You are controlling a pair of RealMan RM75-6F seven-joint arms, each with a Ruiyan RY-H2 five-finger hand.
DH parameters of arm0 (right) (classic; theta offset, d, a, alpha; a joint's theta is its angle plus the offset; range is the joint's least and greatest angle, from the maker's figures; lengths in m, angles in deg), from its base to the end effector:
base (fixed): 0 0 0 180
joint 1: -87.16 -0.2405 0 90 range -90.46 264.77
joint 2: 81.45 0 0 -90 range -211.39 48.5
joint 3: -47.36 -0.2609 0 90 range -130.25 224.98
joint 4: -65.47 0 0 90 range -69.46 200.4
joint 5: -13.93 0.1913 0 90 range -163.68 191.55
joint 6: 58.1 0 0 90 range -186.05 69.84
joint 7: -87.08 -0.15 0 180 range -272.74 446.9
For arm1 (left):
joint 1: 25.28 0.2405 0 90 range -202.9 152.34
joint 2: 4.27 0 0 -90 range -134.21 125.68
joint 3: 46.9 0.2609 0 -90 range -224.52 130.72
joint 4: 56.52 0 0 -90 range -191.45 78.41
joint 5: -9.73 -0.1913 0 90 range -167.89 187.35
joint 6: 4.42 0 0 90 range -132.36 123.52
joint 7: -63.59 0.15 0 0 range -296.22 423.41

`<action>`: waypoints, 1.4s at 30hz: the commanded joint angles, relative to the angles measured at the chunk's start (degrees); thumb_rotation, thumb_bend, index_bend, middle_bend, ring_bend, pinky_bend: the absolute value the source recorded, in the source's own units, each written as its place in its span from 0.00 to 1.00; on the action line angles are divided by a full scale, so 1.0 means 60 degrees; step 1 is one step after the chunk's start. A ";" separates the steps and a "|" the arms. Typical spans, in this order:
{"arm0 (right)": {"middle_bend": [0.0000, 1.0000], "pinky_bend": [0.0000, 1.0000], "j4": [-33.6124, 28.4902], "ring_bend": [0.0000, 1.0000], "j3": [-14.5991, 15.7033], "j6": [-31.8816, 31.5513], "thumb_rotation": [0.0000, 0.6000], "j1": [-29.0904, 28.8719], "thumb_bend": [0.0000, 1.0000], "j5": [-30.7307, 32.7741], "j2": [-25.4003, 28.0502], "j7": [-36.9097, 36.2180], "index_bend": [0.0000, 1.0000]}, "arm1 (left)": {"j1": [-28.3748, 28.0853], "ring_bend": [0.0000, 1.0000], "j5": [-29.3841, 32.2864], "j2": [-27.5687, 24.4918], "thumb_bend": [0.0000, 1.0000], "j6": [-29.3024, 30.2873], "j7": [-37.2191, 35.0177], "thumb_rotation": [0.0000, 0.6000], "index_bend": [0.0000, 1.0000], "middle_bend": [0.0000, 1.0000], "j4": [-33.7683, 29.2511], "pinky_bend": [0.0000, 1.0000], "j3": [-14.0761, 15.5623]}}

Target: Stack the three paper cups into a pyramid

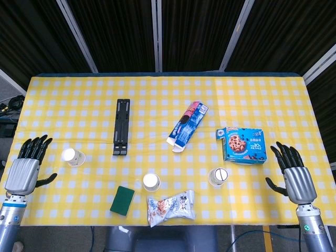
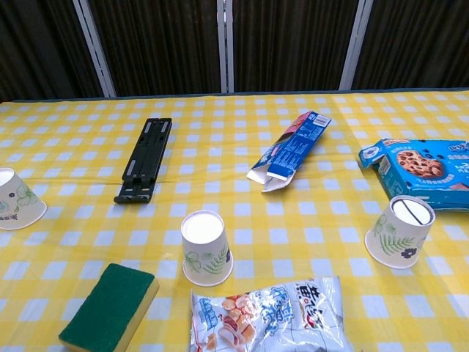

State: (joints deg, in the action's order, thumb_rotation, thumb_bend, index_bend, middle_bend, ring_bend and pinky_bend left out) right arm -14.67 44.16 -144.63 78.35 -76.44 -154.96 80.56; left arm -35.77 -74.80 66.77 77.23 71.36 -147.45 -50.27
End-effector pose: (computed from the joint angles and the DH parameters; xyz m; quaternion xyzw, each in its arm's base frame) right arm -0.3072 -0.2101 0.1429 0.6083 -0.3630 0.4474 0.5459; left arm -0.2887 0.2162 0.1356 -0.6263 -0.3670 -0.3866 0.5688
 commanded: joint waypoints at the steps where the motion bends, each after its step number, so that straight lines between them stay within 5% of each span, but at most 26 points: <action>1: 0.00 0.00 -0.0013 0.00 0.0005 0.0014 1.00 0.0004 0.15 0.0010 0.0010 0.0015 0.04 | -0.0020 0.00 0.0043 -0.0027 0.16 -0.0064 0.0028 1.00 0.00 0.00 -0.0040 0.00 0.0013; 20: 0.00 0.00 -0.0052 0.00 0.0041 0.0200 1.00 -0.0031 0.15 0.0032 0.0061 -0.0052 0.04 | -0.0308 0.00 0.0464 -0.0218 0.18 -0.0818 -0.0181 1.00 0.00 0.00 0.0013 0.00 -0.0064; 42: 0.00 0.00 -0.0047 0.00 0.0062 0.0214 1.00 -0.0020 0.15 0.0000 0.0079 -0.0095 0.05 | -0.1406 0.00 0.2248 0.0134 0.24 -0.3101 0.0036 1.00 0.25 0.00 0.0629 0.00 -0.0507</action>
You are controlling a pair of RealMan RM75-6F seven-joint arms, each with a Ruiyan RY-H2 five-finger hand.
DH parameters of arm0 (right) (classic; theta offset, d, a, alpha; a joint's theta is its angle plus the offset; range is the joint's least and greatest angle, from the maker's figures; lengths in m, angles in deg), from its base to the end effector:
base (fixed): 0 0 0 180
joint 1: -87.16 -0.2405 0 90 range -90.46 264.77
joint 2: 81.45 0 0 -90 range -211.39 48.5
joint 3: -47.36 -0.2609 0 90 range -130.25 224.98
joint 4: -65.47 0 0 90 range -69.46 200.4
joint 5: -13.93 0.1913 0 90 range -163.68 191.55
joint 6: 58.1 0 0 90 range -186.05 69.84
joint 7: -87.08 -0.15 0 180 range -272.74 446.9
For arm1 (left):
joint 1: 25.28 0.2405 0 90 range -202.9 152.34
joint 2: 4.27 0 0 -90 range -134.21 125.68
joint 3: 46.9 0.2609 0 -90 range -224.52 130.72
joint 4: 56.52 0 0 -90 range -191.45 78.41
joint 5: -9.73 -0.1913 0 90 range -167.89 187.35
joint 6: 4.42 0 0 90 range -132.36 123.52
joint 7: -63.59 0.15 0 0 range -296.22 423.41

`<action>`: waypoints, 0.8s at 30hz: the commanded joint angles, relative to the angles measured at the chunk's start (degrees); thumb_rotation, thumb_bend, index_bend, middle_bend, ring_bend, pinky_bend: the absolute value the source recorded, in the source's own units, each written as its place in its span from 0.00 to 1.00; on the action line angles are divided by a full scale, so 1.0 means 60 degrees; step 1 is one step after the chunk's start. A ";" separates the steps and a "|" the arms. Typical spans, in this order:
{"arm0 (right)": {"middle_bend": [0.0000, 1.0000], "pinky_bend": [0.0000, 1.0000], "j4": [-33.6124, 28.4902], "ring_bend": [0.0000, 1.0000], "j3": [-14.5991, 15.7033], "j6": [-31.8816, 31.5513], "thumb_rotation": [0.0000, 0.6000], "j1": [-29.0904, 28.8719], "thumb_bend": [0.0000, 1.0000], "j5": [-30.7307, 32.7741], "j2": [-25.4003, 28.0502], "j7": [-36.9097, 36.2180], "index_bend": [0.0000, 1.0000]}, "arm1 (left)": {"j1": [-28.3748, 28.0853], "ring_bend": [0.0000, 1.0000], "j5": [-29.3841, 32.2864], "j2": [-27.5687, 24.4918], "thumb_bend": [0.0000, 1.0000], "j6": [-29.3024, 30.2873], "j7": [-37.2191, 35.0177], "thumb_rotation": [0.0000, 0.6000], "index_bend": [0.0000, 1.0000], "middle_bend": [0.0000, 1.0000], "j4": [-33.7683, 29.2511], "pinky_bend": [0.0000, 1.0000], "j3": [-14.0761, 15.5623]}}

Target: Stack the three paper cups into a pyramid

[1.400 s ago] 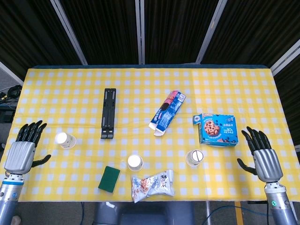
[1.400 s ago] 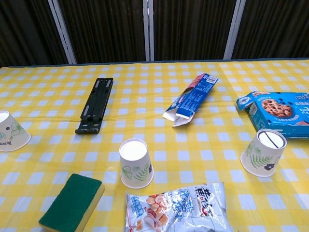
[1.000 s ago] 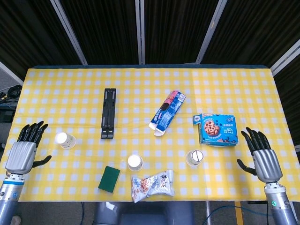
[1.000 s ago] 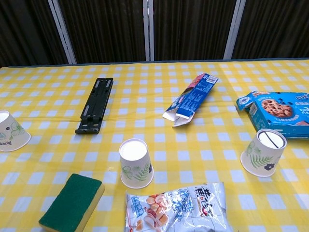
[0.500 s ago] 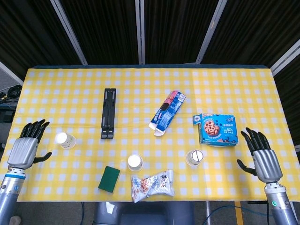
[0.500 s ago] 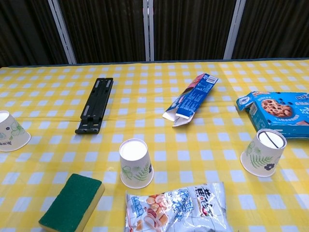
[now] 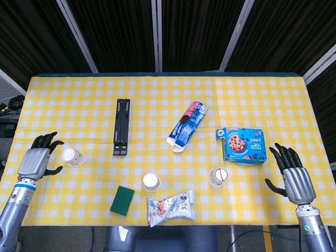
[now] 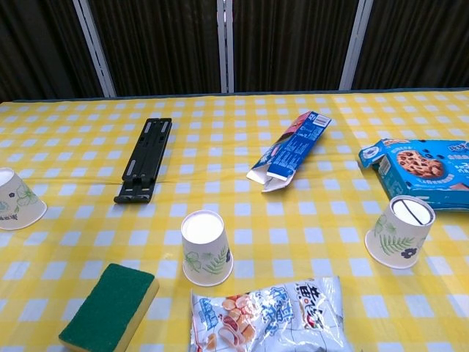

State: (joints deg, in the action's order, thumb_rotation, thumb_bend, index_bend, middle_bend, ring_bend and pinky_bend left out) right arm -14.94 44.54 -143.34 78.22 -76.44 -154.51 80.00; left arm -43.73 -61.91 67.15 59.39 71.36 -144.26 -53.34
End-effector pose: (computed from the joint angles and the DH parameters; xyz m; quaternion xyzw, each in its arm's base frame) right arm -0.3087 -0.2097 0.1411 0.6133 -0.3727 0.4406 0.5393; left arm -0.3050 0.2658 0.1132 -0.6426 -0.4432 -0.3077 0.5440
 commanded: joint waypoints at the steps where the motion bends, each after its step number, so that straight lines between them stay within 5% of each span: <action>1: 0.00 0.00 -0.0004 0.00 0.0000 -0.0006 1.00 0.0004 0.15 -0.0001 0.0005 -0.0003 0.05 | -0.0099 0.00 0.0129 0.0092 0.24 -0.0158 0.0044 1.00 0.25 0.00 0.0130 0.00 0.0002; 24: 0.00 0.00 -0.0004 0.00 0.0004 -0.0011 1.00 0.0016 0.15 -0.0015 0.0009 -0.0030 0.06 | -0.0513 0.00 0.0604 0.0709 0.31 -0.0934 -0.0228 1.00 0.28 0.00 0.1137 0.00 0.0042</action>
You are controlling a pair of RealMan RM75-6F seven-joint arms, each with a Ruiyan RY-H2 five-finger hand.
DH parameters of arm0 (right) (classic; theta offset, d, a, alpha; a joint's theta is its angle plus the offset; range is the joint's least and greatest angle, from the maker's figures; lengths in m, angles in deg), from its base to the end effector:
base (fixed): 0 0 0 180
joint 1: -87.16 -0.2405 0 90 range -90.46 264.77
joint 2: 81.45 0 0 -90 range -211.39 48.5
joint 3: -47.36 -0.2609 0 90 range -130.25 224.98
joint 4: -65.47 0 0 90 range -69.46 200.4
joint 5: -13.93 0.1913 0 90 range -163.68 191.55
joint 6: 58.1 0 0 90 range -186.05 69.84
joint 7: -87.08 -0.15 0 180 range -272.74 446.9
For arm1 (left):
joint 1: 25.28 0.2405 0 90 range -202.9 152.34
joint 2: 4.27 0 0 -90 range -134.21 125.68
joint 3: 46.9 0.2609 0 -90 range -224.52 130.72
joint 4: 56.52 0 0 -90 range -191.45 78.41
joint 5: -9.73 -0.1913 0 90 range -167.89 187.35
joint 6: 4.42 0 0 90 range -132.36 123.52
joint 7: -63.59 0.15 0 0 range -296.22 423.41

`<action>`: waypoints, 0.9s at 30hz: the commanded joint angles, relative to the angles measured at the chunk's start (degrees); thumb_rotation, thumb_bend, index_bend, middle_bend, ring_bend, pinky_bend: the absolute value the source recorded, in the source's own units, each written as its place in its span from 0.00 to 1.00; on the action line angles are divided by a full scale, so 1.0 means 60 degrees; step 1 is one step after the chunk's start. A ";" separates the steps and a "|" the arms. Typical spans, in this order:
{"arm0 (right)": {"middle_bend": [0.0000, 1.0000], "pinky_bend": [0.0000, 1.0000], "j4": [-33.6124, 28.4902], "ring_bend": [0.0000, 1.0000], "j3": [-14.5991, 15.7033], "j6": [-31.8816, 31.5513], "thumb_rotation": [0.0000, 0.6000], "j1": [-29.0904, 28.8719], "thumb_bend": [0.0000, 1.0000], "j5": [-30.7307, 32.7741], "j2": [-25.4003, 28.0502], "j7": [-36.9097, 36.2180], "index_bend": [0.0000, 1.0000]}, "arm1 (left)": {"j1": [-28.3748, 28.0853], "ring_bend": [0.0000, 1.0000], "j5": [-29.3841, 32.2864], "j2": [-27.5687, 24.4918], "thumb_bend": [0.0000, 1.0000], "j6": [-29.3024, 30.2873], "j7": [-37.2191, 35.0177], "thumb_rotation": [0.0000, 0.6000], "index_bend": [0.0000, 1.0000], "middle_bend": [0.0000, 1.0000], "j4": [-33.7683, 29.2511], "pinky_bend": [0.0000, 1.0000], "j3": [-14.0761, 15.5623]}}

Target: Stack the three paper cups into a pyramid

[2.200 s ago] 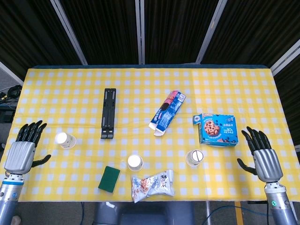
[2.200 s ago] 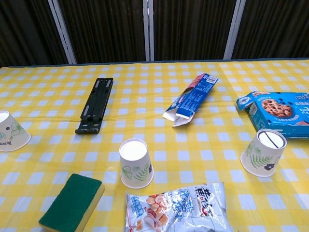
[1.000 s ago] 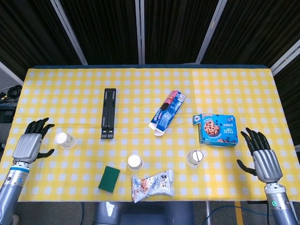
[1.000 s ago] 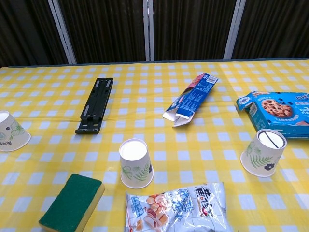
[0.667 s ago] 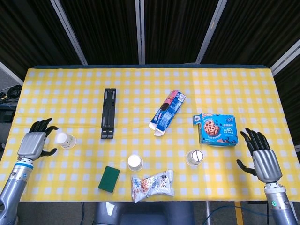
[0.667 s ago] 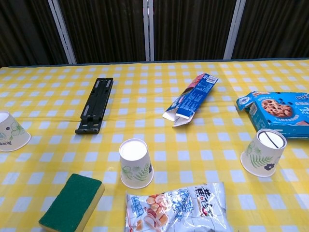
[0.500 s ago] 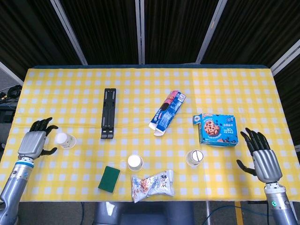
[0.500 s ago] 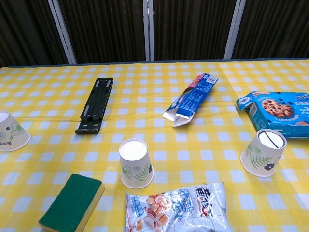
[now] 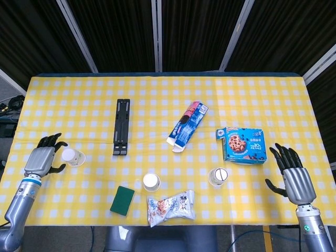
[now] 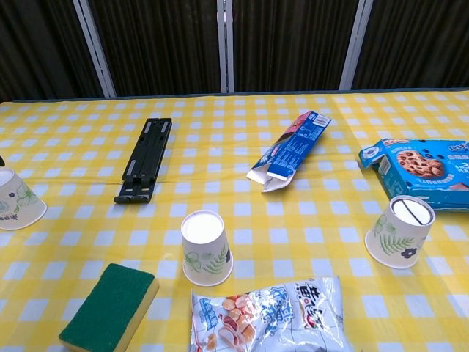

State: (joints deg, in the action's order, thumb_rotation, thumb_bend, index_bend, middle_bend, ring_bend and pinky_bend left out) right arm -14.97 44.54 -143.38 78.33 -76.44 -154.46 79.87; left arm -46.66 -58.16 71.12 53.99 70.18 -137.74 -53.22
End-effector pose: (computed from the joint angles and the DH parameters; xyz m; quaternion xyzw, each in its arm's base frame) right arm -0.3090 -0.2091 0.1414 0.6125 -0.3736 0.4408 0.5394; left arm -0.3192 0.2820 0.0918 -0.6436 -0.4680 -0.2802 0.5368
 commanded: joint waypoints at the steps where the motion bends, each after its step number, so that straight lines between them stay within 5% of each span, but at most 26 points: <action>1: 0.00 0.00 0.0002 0.00 0.0008 -0.0019 1.00 0.0005 0.15 -0.0023 0.0006 -0.0013 0.06 | -0.0039 0.00 -0.0038 0.0074 0.32 -0.0059 -0.0051 1.00 0.29 0.00 0.0081 0.00 0.0036; 18: 0.00 0.00 -0.0013 0.00 0.0029 0.0005 1.00 0.0016 0.15 -0.0024 0.0041 -0.0038 0.06 | -0.0009 0.00 -0.0524 0.0296 0.39 0.0276 -0.0546 1.00 0.35 0.00 0.0276 0.00 0.0147; 27: 0.00 0.00 -0.0039 0.00 -0.0018 -0.0059 1.00 0.0037 0.15 0.0002 0.0085 -0.0117 0.06 | 0.0209 0.00 -0.2076 -0.0217 0.39 0.1472 -0.1388 1.00 0.35 0.00 -0.0918 0.00 0.0347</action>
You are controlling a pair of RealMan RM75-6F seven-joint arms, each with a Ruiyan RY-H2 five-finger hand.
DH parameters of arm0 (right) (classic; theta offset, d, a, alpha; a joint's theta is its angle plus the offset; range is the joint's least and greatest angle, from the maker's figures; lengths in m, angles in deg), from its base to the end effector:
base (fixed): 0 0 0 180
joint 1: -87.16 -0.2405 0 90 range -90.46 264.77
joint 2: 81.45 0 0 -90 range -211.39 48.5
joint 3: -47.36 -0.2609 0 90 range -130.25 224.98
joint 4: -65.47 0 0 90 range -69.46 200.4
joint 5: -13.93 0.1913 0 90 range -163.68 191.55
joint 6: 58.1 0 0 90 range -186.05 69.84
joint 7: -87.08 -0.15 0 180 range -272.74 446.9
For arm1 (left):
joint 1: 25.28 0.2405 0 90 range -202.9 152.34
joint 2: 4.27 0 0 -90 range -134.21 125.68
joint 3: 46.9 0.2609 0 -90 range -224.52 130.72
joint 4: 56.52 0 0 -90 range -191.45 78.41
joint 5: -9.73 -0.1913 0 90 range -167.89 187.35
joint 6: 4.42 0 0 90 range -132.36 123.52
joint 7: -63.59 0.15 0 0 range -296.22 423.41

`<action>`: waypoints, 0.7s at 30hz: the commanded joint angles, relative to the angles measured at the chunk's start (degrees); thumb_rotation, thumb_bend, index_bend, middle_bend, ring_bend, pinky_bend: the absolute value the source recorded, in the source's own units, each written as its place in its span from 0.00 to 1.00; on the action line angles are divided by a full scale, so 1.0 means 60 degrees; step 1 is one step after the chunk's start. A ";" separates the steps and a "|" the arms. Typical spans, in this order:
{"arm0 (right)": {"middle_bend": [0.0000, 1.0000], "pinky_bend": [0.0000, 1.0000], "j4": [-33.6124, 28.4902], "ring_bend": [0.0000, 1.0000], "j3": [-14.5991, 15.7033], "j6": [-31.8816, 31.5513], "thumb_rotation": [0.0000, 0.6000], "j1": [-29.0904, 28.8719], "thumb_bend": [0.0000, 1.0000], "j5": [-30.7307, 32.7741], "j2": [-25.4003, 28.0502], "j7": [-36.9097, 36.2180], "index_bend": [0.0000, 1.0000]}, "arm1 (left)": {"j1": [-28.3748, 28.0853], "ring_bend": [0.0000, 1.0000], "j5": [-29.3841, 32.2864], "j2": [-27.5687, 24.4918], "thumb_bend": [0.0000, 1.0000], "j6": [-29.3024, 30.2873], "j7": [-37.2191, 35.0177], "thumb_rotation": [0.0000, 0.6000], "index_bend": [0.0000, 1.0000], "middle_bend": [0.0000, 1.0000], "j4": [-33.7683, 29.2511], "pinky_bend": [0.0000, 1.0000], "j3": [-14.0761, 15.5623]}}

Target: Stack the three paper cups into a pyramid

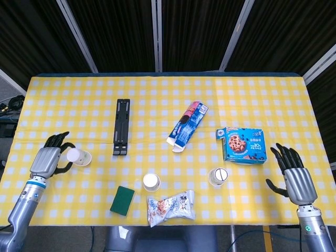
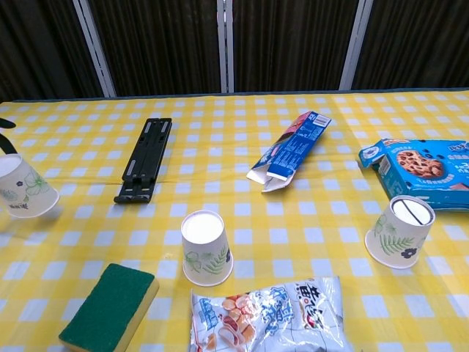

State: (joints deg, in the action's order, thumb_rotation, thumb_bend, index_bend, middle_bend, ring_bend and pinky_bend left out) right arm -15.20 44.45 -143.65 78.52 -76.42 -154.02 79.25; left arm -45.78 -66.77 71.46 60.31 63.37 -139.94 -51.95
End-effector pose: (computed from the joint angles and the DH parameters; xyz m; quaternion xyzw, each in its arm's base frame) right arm -0.3093 -0.2084 0.1445 0.6092 -0.3751 0.4438 0.5396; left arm -0.2931 0.2733 0.0897 -0.6470 -0.4528 -0.3570 0.4989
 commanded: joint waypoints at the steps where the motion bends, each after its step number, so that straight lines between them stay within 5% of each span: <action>1: 0.00 0.00 -0.0003 0.00 -0.0005 -0.0021 1.00 0.0009 0.15 -0.0003 0.0015 -0.0017 0.06 | 0.0057 0.00 -0.0768 -0.0318 0.39 0.0488 -0.0231 1.00 0.35 0.00 -0.0663 0.00 0.0159; 8: 0.00 0.00 -0.0038 0.00 -0.0020 -0.0085 1.00 0.0030 0.15 -0.0021 0.0052 -0.0085 0.06 | -0.0294 0.00 -0.1605 -0.0251 0.39 0.0537 0.0771 1.00 0.35 0.00 -0.1756 0.00 0.0314; 21: 0.00 0.00 -0.0031 0.00 -0.0130 -0.0150 1.00 0.0067 0.15 0.0099 0.0174 -0.0395 0.06 | -0.1264 0.00 -0.1215 0.1251 0.39 -0.0658 0.2711 1.00 0.36 0.00 -0.2147 0.00 0.0264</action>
State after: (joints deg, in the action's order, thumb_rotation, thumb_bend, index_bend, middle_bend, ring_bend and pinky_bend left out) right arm -15.38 43.70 -144.52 78.90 -75.85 -153.00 76.90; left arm -52.64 -74.50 78.11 57.14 78.63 -152.43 -50.35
